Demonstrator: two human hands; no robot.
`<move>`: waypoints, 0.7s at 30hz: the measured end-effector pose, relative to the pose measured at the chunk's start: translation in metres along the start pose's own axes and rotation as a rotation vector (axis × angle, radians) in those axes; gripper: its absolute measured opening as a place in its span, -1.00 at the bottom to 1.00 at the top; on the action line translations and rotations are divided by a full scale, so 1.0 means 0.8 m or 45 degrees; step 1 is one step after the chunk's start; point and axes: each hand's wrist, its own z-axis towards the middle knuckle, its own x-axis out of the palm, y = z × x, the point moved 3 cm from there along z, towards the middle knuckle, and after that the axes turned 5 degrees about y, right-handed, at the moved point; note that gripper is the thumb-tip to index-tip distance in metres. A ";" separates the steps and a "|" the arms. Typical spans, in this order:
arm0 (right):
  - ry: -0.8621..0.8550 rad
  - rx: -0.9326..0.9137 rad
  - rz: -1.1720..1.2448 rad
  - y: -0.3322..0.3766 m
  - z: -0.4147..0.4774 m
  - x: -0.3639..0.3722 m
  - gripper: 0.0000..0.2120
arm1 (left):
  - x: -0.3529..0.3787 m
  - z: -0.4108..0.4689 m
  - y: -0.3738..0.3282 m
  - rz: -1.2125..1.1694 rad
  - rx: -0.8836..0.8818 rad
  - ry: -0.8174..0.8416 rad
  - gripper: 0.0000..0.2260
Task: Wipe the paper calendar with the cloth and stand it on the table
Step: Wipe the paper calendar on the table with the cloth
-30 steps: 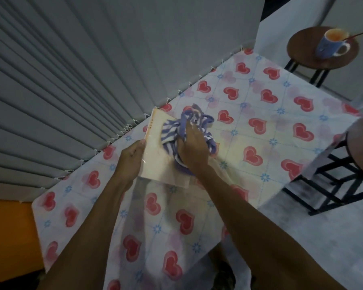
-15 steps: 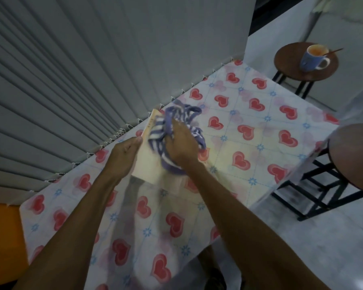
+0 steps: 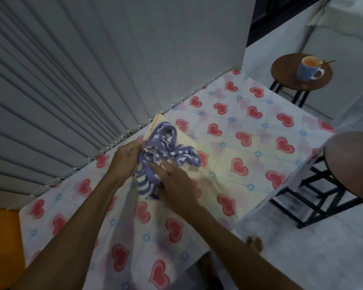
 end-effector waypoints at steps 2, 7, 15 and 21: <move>-0.103 0.025 -0.056 -0.009 0.030 -0.012 -0.50 | -0.005 -0.005 -0.005 -0.007 0.047 0.017 -0.62; -0.234 0.355 0.249 -0.049 0.103 -0.053 -0.60 | -0.007 -0.011 -0.021 -0.003 0.127 -0.047 -0.70; -0.087 0.057 -0.080 -0.007 0.019 -0.018 -0.52 | -0.022 0.009 -0.005 -0.117 0.007 -0.168 -0.65; -0.148 0.057 -0.001 -0.037 0.000 -0.021 -0.50 | -0.014 0.007 -0.004 0.021 0.127 -0.122 -0.67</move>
